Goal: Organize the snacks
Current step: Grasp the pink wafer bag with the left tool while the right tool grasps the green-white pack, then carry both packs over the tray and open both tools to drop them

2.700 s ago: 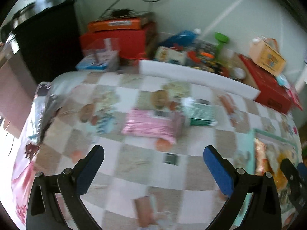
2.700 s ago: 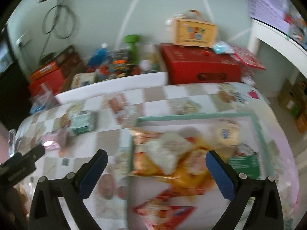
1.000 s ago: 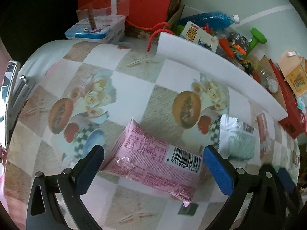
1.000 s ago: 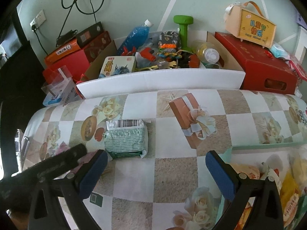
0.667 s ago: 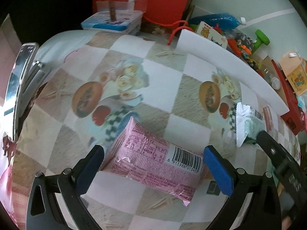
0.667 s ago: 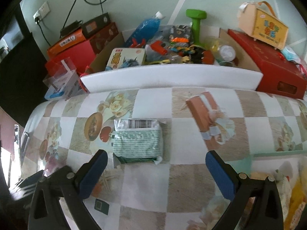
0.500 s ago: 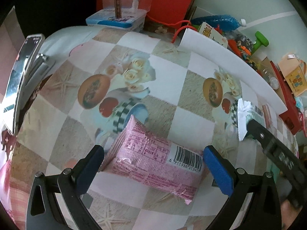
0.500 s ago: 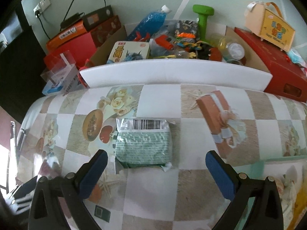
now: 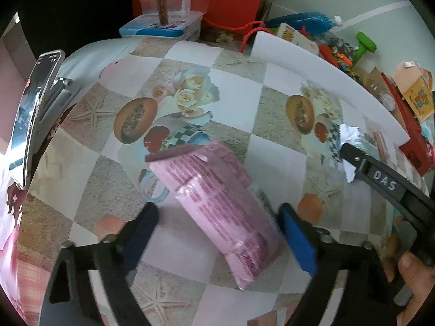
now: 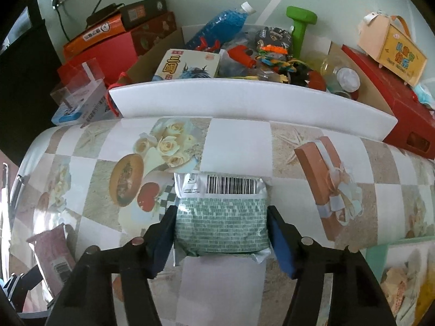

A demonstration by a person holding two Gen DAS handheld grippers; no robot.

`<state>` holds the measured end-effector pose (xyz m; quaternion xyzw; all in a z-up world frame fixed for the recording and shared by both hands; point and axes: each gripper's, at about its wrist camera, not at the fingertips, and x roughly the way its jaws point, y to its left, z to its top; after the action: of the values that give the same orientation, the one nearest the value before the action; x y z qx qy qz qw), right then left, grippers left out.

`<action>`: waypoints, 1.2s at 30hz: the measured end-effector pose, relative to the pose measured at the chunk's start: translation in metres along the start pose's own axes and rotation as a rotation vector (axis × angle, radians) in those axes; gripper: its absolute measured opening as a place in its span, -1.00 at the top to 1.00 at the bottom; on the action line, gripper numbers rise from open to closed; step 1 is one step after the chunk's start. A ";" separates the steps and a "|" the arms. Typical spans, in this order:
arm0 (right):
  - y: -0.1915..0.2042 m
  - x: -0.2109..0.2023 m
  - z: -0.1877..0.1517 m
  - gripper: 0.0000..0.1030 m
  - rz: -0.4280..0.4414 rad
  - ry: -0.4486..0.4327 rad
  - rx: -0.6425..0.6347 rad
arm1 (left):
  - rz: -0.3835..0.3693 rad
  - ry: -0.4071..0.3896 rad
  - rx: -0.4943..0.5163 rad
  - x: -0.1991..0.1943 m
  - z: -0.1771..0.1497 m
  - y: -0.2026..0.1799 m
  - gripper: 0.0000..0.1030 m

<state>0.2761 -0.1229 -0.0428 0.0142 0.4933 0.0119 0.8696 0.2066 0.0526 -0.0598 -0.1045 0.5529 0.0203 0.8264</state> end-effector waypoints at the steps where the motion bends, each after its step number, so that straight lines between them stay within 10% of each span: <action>1: 0.000 -0.001 -0.002 -0.25 0.001 -0.002 0.000 | -0.006 -0.003 0.007 -0.002 -0.001 -0.002 -0.41; 9: -0.004 -0.014 -0.026 -0.23 -0.016 0.005 -0.005 | -0.057 -0.013 0.005 -0.009 -0.009 -0.003 0.16; 36: -0.034 -0.146 -0.132 -0.18 0.007 -0.059 0.169 | -0.204 -0.108 0.085 -0.093 -0.053 -0.041 0.20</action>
<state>0.0885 -0.1600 0.0138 0.0894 0.4665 -0.0272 0.8796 0.1287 0.0102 0.0119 -0.1237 0.4944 -0.0817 0.8565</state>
